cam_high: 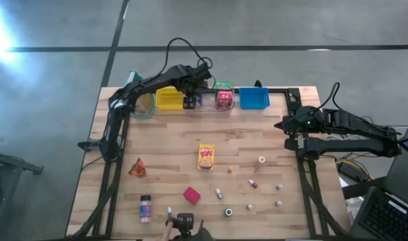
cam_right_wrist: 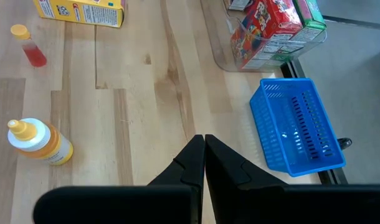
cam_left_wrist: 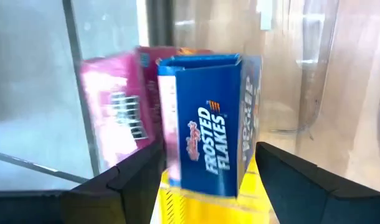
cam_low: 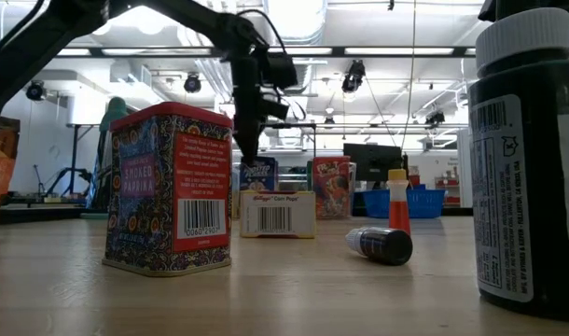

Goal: Pick & Place Kitchen Items
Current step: Put the blue cereal box into the transparent bin, then put the yellow cereal box into the transparent bin

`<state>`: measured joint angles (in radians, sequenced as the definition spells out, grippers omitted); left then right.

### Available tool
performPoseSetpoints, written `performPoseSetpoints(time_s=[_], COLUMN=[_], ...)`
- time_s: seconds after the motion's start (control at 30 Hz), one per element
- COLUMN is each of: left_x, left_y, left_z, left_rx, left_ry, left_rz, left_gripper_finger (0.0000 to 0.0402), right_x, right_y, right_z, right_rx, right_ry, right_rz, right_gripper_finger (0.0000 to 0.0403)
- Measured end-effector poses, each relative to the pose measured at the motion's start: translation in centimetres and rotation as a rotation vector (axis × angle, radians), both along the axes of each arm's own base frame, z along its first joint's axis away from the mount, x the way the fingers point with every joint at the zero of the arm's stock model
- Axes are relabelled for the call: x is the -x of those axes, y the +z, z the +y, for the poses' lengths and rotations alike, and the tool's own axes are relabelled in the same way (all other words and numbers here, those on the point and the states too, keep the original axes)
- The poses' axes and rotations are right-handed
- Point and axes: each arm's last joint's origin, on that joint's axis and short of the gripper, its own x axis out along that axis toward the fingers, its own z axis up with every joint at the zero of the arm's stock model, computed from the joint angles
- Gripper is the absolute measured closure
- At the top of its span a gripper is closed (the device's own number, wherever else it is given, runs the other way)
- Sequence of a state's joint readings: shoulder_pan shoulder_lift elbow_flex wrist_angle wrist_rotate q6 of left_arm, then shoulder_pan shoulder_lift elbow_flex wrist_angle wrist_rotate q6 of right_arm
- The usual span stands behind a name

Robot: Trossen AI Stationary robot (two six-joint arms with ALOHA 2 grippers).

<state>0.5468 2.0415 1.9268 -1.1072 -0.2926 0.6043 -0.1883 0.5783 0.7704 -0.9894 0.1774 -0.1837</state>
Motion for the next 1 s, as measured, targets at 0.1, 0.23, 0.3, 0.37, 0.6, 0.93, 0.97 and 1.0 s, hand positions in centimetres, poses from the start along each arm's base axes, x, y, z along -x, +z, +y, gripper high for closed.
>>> performPoseSetpoints(time_s=[0.1,0.23,0.3,0.37,0.6,0.93,0.97,1.0], left_x=[0.1,0.4,0.6,0.7,0.2,-2.1,-2.2,-2.3], left_y=[1.7,4.2,5.3,6.3,8.6,8.8,8.7,8.7], left_z=[-0.1,-0.5,-0.9,-1.5,-5.3,-12.6,-13.3,-14.0], left_rx=[-0.005,-0.007,-0.004,0.003,0.058,0.15,0.162,0.173], left_ry=[0.013,0.041,0.053,0.052,-0.047,0.032,0.047,0.069], left_rz=[-0.018,-0.045,-0.054,-0.061,-0.154,-0.243,-0.25,-0.26], left_gripper_finger=[0.0142,0.0142,0.0142,0.0142,0.0142,0.0142,0.0142,0.0142], right_x=[0.0,0.0,0.0,0.0,0.0,0.0,0.0,0.0], right_y=[0.0,0.0,0.0,0.0,0.0,0.0,0.0,0.0], right_z=[0.0,0.0,0.0,0.0,0.0,0.0,0.0,0.0], right_rx=[0.0,0.0,0.0,0.0,0.0,0.0,0.0,0.0], right_ry=[0.0,0.0,0.0,0.0,0.0,0.0,0.0,0.0], right_rz=[0.0,0.0,0.0,0.0,0.0,-0.001,-0.001,0.0], right_gripper_finger=[0.0394,0.0394,0.0394,0.0394,0.0394,0.0394,0.0394,0.0394])
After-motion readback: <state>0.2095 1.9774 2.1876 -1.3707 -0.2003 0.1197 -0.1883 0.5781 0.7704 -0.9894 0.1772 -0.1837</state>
